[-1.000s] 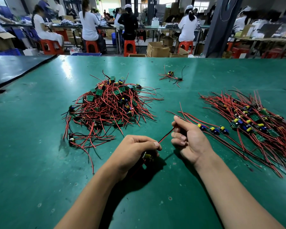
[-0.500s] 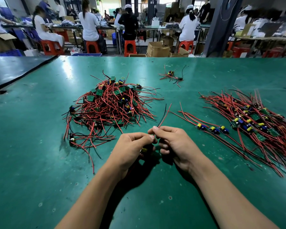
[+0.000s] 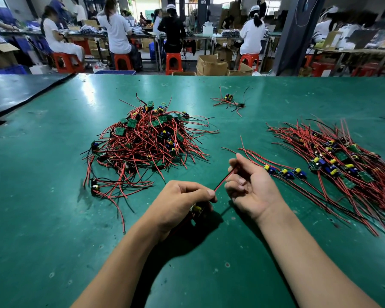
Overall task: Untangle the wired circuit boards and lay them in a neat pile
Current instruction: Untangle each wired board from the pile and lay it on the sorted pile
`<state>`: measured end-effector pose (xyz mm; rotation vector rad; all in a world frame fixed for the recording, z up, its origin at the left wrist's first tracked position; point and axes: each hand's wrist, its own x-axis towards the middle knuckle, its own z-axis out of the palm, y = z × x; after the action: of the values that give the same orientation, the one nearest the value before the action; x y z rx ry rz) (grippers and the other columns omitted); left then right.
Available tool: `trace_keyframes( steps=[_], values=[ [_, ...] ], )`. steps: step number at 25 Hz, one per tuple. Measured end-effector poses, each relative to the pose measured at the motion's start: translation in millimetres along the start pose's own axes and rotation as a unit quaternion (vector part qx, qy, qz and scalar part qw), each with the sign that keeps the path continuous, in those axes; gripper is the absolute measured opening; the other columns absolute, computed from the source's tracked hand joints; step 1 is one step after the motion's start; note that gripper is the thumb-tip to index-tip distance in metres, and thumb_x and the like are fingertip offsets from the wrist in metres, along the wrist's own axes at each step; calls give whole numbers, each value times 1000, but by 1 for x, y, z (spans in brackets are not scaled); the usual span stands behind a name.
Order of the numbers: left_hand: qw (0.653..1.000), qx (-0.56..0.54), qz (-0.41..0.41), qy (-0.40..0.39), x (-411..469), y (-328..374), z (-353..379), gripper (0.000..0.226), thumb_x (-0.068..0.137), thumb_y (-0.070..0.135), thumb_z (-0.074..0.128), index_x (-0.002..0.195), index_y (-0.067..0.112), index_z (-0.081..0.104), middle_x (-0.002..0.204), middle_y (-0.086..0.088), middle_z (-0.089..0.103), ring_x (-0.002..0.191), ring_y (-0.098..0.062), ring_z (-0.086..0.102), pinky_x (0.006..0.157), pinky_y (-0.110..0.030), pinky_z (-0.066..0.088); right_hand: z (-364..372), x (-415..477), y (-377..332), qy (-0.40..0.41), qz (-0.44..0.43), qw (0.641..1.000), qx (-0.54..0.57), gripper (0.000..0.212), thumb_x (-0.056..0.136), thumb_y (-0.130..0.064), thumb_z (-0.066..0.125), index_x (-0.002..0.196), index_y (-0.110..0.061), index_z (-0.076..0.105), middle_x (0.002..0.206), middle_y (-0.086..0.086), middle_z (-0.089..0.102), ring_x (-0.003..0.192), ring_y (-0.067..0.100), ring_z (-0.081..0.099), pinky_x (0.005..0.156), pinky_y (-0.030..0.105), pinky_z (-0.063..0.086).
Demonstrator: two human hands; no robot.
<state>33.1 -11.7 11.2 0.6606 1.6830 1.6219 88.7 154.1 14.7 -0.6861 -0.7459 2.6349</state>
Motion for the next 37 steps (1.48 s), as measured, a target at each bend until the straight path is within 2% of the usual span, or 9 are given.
trace_keyframes(
  steps=[3,9,19,21,25,27,30,33,37],
  values=[
    [1000,-7,-9,-11,2,-2,-2,16,86,15,68,72,9,75,63,-10,66,53,-19,52,53,-24,40,-1,0,-2,-10,20,999,26,46,97,-19,55,55,-3,66,64,2,45,31,5,29,29,15,23],
    [997,-57,-8,56,5,-2,-1,21,91,19,64,77,7,73,70,-12,69,54,-17,61,50,-20,47,-1,-1,6,31,-66,987,-145,40,84,-46,69,88,-7,71,64,-4,53,40,4,30,34,15,25],
    [966,-238,-49,84,15,3,-7,81,94,68,25,120,0,59,99,-19,73,78,-27,71,69,-32,59,-5,1,14,36,-138,956,-255,43,83,-51,71,96,-10,71,78,-1,54,46,7,39,41,20,33],
    [972,-214,-43,81,17,2,-7,82,93,70,22,125,4,59,111,-18,71,95,-31,70,81,-37,57,-6,-2,21,-2,-187,914,-361,34,79,-48,77,93,-17,73,75,-4,58,50,9,46,46,23,39],
    [980,-192,-24,52,14,2,-4,77,90,70,22,121,13,64,119,-13,69,103,-20,70,83,-29,58,-7,-2,43,-42,-322,703,-633,40,76,-28,85,114,-23,73,95,-8,68,83,0,61,76,8,44],
    [983,-171,-25,67,15,1,-3,75,92,67,23,127,12,60,122,-10,68,104,-18,69,80,-28,59,-7,-2,37,5,-362,669,-649,37,79,-22,81,115,-18,73,99,-3,69,82,2,60,76,2,39],
    [985,-140,-29,93,17,-1,-4,71,96,62,22,129,10,57,124,-10,66,105,-20,69,80,-32,59,-19,3,11,119,-324,639,-687,35,84,-27,76,117,-18,72,112,5,70,99,19,63,92,24,46],
    [983,-144,-33,110,18,-2,-4,63,99,55,29,120,6,62,116,-11,69,97,-23,72,78,-36,60,-24,-1,1,210,-297,511,-779,43,85,-35,73,125,-24,67,121,4,63,116,27,53,99,39,40],
    [970,-186,-18,156,20,-3,-1,43,101,42,41,111,7,64,115,-11,68,85,-23,73,71,-36,60,-10,-7,24,46,-354,591,-724,35,86,-27,74,119,-18,71,111,0,61,99,18,59,94,32,47]
  ],
)
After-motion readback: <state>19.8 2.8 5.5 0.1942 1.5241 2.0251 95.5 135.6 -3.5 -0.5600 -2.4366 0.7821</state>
